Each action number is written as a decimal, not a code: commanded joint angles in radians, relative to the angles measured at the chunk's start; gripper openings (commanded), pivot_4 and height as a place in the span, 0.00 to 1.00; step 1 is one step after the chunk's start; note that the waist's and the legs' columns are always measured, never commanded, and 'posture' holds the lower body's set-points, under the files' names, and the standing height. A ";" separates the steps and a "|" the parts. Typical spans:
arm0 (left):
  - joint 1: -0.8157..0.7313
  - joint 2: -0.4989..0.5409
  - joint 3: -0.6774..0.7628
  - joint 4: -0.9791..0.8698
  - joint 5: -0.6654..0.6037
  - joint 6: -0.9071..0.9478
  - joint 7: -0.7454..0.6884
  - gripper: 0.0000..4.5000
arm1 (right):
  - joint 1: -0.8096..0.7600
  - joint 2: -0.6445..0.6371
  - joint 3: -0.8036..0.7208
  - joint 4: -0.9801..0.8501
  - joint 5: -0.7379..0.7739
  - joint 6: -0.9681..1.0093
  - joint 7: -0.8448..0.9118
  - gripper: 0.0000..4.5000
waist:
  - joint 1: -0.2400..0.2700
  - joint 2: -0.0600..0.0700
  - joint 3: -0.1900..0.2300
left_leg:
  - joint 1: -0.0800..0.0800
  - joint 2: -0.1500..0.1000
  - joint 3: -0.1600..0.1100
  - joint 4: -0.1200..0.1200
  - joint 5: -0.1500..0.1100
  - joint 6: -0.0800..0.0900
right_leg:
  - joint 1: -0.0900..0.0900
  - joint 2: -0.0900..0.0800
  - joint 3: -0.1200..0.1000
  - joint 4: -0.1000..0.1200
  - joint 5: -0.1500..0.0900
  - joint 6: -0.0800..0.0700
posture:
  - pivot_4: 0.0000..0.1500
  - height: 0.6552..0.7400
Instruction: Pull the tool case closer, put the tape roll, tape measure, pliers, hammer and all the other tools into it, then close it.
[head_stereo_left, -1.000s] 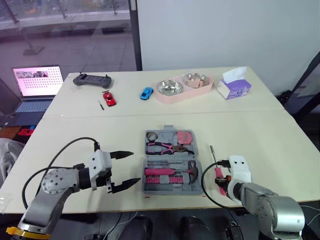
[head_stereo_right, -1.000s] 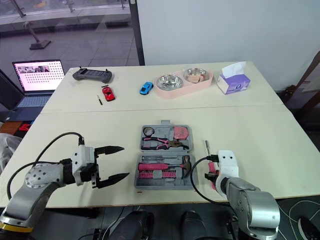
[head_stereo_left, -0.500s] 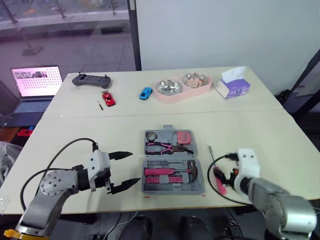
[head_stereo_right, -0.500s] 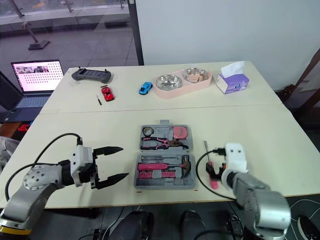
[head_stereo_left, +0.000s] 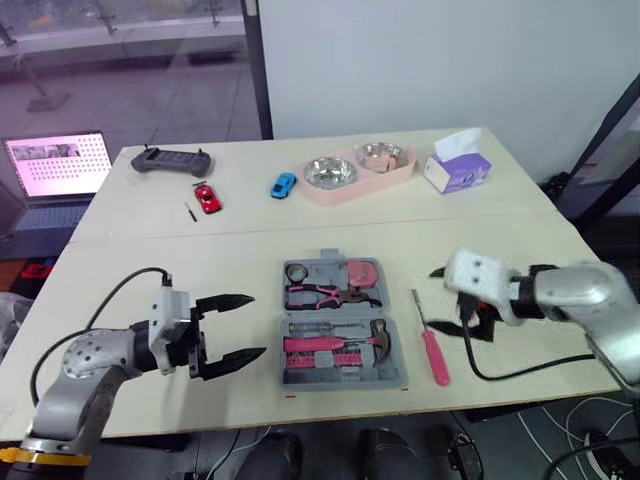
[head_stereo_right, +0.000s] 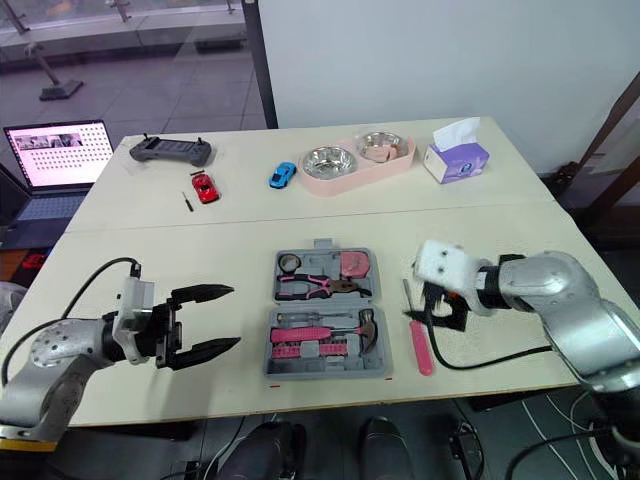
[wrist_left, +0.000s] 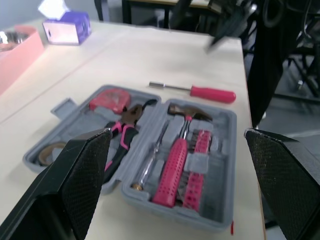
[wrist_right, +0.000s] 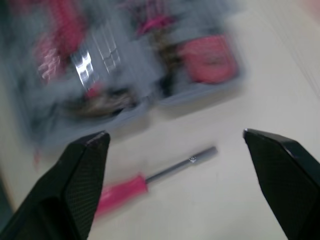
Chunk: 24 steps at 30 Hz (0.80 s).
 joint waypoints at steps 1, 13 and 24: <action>-0.015 -0.010 0.016 0.018 0.017 -0.080 -0.030 1.00 | -0.100 -0.011 0.144 0.165 -0.178 -0.397 0.139 0.99 | -0.001 -0.002 0.001 | 0.000 0.000 0.000 0.000 0.000 0.000 | 0.000 0.000 0.000 0.000 0.000 0.000 | 1.00 1.00; 0.011 0.015 0.000 -0.014 0.034 -0.066 -0.042 1.00 | -0.360 0.107 0.422 0.608 -0.574 -1.158 0.168 0.99 | 0.008 -0.001 0.003 | 0.000 0.000 0.000 -0.001 0.000 -0.001 | -0.002 0.001 0.001 0.001 0.001 -0.001 | 1.00 1.00; 0.049 0.017 0.003 -0.038 0.042 -0.068 -0.017 1.00 | -0.401 0.219 0.481 0.721 -0.772 -1.240 0.072 0.99 | 0.002 -0.005 0.000 | 0.003 0.001 -0.001 0.000 0.002 -0.004 | 0.000 0.004 0.003 0.002 0.003 -0.006 | 1.00 1.00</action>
